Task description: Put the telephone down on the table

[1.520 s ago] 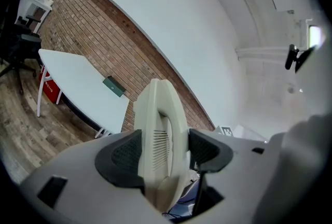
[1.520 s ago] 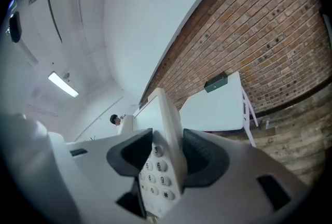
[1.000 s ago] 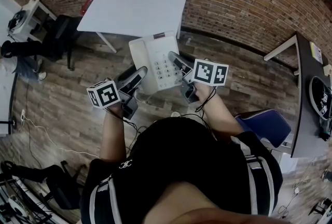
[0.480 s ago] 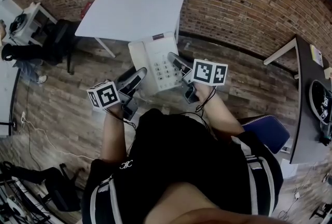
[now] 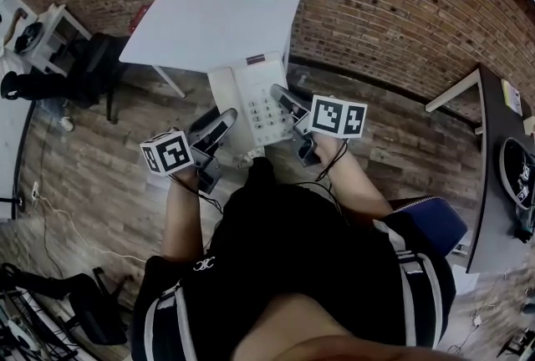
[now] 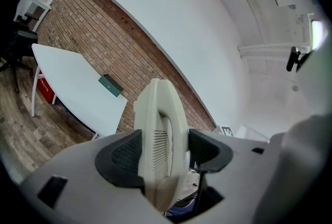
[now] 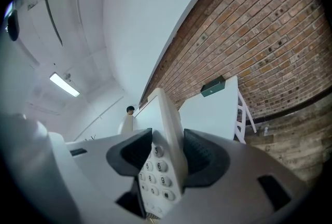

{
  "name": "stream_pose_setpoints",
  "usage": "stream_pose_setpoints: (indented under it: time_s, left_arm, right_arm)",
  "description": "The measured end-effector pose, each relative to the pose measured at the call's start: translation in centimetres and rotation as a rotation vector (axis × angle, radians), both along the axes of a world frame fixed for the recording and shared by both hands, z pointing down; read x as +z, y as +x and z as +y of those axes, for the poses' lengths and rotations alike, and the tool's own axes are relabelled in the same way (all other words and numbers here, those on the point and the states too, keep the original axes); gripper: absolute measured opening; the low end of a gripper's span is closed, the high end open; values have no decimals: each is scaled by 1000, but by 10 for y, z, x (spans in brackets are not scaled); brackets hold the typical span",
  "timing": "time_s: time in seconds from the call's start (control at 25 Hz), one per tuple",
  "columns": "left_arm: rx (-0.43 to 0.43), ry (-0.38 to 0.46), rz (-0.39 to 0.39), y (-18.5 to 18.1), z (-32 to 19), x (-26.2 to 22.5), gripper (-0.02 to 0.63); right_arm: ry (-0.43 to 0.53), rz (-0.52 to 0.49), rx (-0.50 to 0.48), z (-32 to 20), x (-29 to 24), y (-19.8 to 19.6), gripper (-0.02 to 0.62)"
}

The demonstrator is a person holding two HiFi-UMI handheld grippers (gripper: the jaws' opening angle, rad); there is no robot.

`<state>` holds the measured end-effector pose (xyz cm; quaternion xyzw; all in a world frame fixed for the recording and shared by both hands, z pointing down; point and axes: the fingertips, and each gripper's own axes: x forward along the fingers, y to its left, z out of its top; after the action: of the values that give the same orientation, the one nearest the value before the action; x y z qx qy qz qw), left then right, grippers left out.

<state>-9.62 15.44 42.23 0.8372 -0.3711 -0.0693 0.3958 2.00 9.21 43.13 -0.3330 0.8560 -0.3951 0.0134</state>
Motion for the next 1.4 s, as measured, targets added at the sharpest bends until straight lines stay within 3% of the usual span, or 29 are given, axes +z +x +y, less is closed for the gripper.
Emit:
stream_pose_setpoints:
  time_s: [0.56,1.4]
  left_arm:
    - [15,-31,-8,-8,-91,17,284]
    - [84,-116,11,-52,-308,30,282]
  right_arm:
    - [-37,-8,16,-88,20,-7,176]
    - [-130,22,76,-296,38,-48,177]
